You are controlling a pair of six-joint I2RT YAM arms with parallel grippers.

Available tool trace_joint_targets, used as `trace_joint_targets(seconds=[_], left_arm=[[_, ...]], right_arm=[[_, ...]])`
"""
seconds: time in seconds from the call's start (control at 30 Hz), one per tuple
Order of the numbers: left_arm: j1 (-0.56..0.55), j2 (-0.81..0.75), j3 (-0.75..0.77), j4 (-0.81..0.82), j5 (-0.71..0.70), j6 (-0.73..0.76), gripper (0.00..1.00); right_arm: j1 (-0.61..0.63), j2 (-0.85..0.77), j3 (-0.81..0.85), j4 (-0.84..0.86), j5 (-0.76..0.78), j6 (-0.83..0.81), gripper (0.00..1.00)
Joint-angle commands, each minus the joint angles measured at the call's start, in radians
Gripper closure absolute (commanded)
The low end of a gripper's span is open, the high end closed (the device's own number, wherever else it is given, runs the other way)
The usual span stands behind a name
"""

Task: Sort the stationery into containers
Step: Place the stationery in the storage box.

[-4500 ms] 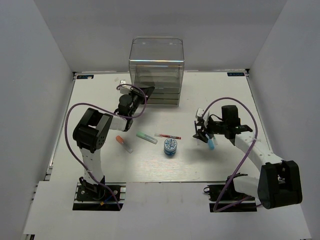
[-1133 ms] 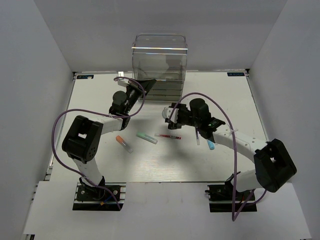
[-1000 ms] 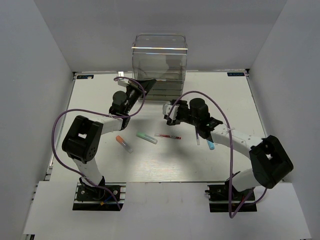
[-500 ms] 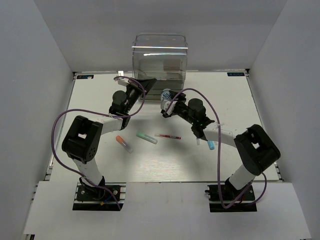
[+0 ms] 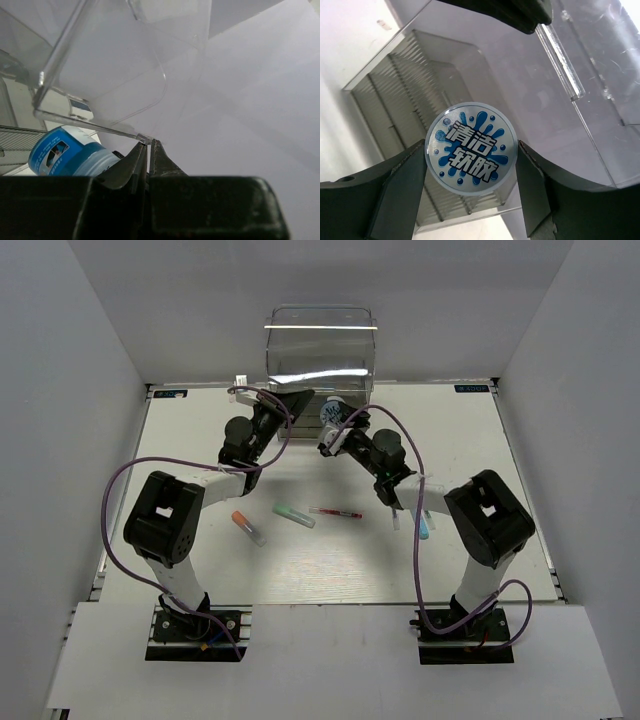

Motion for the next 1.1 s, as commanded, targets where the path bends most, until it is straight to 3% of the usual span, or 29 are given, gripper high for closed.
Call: trace_joint_targets(seconds=[0.0, 0.67, 1.07], left_arm=[[0.001, -0.083, 0.054, 0.048, -0.014, 0.001, 1.00], [0.001, -0.073, 0.091, 0.048, -0.014, -0.008, 1.00], [0.001, -0.073, 0.091, 0.039, -0.014, -0.008, 1.00]], right_arm=[[-0.006, 0.013, 0.078, 0.209, 0.021, -0.010, 1.00], [-0.046, 0.165, 0.271, 0.157, 0.075, 0.088, 1.00], [-0.070, 0.229, 0.369, 0.065, 0.135, 0.243, 1.00]])
